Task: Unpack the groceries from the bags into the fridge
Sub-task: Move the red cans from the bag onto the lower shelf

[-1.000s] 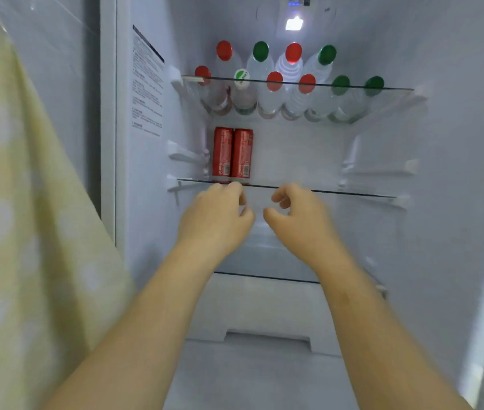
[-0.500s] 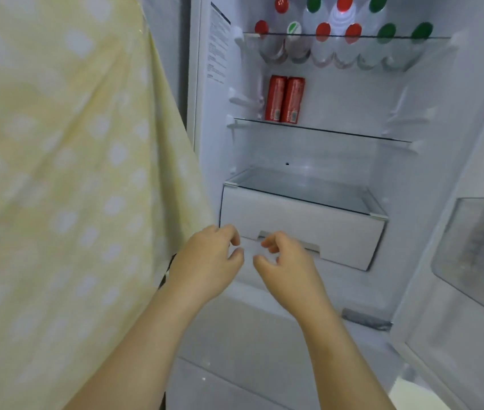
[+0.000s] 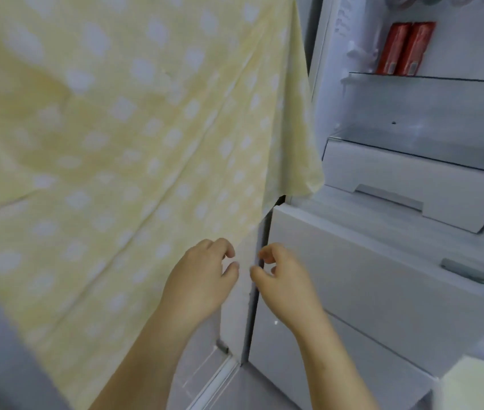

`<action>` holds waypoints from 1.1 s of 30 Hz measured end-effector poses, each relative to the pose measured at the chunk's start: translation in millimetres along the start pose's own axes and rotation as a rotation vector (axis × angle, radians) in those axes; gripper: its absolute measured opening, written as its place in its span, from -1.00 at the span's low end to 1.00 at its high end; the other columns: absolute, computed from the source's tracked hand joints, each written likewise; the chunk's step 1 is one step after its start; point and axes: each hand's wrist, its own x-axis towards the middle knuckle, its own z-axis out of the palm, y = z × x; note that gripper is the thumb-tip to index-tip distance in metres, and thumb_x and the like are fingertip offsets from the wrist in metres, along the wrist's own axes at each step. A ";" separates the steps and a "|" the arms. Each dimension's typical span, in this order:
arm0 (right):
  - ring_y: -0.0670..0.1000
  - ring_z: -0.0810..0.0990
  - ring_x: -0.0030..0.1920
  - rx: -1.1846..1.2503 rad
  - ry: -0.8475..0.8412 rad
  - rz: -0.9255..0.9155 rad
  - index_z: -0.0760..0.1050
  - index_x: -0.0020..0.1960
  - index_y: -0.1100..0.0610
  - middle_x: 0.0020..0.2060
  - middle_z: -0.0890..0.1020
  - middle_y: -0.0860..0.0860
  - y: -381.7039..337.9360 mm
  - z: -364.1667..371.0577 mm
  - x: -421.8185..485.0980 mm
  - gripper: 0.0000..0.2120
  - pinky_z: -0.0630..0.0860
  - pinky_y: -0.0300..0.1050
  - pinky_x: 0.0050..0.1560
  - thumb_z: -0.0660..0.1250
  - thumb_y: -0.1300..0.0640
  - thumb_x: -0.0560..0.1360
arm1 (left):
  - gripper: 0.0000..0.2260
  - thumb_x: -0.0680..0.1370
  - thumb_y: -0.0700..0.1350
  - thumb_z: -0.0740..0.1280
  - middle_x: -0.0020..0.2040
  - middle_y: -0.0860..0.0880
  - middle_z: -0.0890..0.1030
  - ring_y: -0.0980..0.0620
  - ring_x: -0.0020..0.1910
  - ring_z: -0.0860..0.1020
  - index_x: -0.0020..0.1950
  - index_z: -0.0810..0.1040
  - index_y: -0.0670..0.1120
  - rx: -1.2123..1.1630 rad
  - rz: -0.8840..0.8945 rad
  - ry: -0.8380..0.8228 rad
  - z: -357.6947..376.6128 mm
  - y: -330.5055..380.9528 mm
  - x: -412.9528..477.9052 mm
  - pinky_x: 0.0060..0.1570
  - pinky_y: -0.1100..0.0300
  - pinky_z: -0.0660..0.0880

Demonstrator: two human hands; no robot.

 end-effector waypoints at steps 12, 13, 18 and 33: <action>-0.09 0.45 0.08 0.082 -0.358 -0.174 0.41 0.19 0.00 0.13 0.48 -0.10 -98.4 119.4 -114.3 -0.75 0.37 -0.21 0.03 0.24 0.07 0.51 | -0.85 0.55 -0.07 0.23 0.01 0.08 0.49 0.08 0.04 0.48 0.10 0.49 0.01 0.031 -0.321 0.164 -99.1 -97.2 -157.3 0.02 0.16 0.43; -0.09 0.45 0.09 0.090 -0.386 -0.196 0.41 0.19 0.00 0.12 0.48 -0.10 -104.1 124.7 -120.2 -0.75 0.37 -0.22 0.04 0.24 0.07 0.51 | -0.85 0.54 -0.09 0.23 -0.01 0.07 0.49 0.07 0.02 0.48 0.09 0.49 0.00 0.039 -0.341 0.189 -105.1 -101.1 -167.1 0.00 0.17 0.43; -0.07 0.45 0.07 0.120 -0.532 -0.335 0.42 0.17 0.03 0.09 0.48 -0.07 -128.4 149.4 -142.4 -0.76 0.35 -0.23 0.00 0.26 0.10 0.50 | -0.91 0.53 -0.12 0.25 -0.12 0.06 0.48 0.08 -0.09 0.45 0.02 0.50 -0.03 0.130 -0.470 0.334 -127.7 -118.9 -213.0 -0.17 0.25 0.33; -0.10 0.44 0.06 0.182 -1.151 -0.693 0.40 0.18 0.01 0.09 0.47 -0.10 -179.3 222.7 -293.1 -0.76 0.37 -0.24 0.04 0.25 0.08 0.52 | -0.86 0.56 -0.04 0.21 -0.04 0.09 0.47 0.12 -0.02 0.45 0.10 0.47 0.02 0.292 -1.134 0.563 -162.9 -107.9 -417.0 -0.10 0.27 0.36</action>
